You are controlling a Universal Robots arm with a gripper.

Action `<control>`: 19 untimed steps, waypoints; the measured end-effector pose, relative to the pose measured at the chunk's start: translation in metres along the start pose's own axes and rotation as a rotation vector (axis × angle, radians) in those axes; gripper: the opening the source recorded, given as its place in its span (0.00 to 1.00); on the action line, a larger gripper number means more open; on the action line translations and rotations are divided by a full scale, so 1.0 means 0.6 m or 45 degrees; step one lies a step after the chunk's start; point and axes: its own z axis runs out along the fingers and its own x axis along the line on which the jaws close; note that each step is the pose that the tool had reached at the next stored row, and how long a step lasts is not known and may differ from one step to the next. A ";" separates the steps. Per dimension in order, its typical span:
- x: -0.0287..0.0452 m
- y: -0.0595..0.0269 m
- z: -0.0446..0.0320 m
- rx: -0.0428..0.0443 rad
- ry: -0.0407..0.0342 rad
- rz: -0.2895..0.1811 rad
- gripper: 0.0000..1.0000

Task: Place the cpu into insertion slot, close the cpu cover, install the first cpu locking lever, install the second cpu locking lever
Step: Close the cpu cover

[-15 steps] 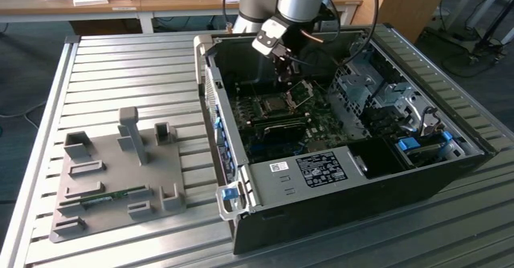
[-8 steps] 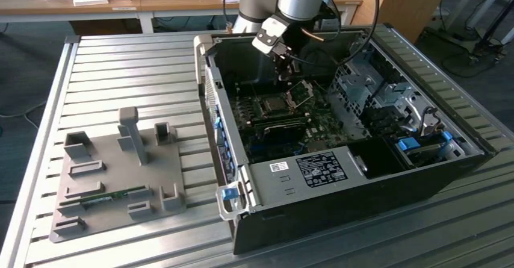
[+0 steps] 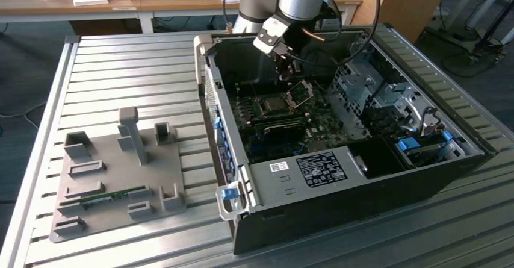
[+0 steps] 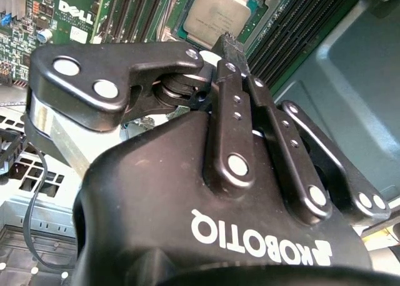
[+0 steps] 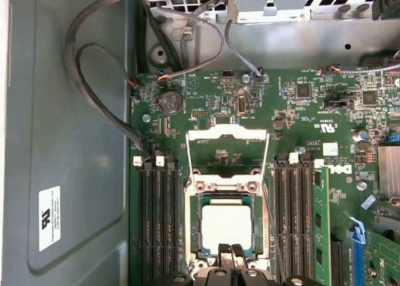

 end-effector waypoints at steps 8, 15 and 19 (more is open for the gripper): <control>0.000 0.002 0.000 0.000 0.0001 0.000 0.11; 0.000 0.005 0.000 0.000 0.0000 0.000 0.11; 0.000 0.006 0.000 0.000 0.0001 0.000 0.11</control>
